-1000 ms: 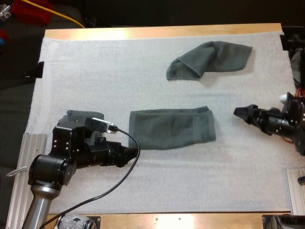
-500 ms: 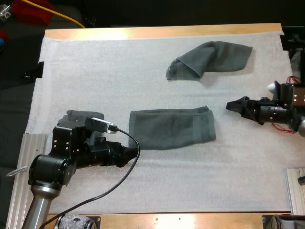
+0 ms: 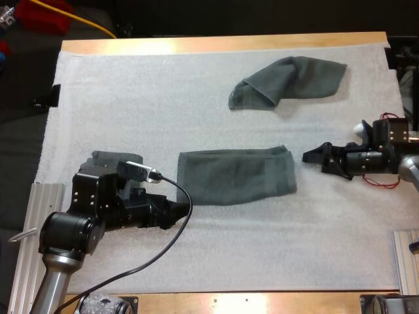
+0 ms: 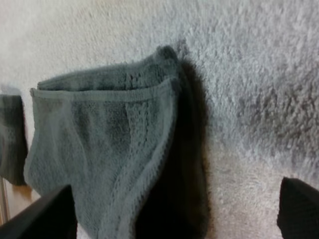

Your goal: Pick towel from pile, fold and stack

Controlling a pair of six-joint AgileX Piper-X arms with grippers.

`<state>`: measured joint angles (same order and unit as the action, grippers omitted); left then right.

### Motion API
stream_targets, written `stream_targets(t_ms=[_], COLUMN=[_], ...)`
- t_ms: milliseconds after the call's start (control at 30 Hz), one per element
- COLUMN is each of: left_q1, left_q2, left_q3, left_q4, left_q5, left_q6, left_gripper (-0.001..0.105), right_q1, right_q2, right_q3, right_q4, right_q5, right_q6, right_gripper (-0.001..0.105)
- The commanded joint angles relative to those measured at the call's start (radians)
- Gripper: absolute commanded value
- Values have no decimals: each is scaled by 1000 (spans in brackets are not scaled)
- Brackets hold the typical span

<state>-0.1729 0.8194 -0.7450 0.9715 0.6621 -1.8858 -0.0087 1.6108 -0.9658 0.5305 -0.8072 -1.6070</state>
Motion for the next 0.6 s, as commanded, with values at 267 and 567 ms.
stream_targets(t_ms=[267,567], left_q1=[2,2], left_q2=[-5,-5], left_q3=[-6,-6], left_q4=[4,4], left_q5=[9,9], left_q6=[6,6], left_gripper=[69,69], right_q1=[60,118], right_q2=[35,66], right_q3=[-6,-6], right_q4=[12,-19], right_q5=[17,70], right_q6=[-12,59], right_gripper=[79,79])
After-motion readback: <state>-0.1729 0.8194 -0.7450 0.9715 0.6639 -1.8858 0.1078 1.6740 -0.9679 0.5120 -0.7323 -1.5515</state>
